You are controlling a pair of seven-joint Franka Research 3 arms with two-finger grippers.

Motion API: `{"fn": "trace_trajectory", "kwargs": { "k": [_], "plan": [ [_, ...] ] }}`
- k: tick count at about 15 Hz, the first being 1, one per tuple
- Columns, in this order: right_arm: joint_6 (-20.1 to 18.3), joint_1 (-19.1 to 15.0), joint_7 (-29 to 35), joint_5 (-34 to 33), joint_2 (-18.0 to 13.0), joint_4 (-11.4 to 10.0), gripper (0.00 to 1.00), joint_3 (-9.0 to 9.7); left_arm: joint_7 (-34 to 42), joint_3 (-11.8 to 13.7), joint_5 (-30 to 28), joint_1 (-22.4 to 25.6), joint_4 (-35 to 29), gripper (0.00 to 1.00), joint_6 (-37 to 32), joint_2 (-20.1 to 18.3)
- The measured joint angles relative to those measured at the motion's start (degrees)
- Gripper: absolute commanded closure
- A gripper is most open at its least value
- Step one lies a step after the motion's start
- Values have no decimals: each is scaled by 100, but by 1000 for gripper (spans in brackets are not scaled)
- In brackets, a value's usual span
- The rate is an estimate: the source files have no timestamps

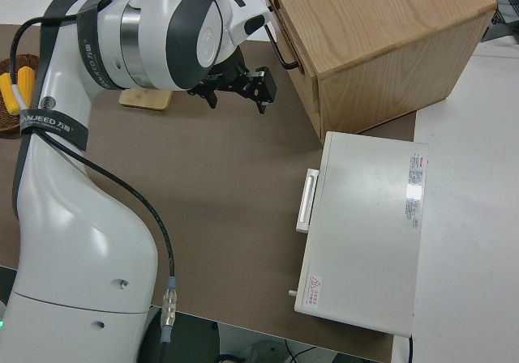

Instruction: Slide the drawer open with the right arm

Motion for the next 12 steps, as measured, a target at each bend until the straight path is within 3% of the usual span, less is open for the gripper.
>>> {"fn": "trace_trajectory", "kwargs": {
  "k": [7,10,12],
  "plan": [
    [0,1,1,-49,36,0,11,-2,0,0,0,0,0,5,0,0],
    [-1,84,1,-482,88,1,13,61,0,0,0,0,0,5,0,0],
    [-1,330,48,-919,151,25,11,103,0,0,0,0,0,2,0,0]
  ]
}}
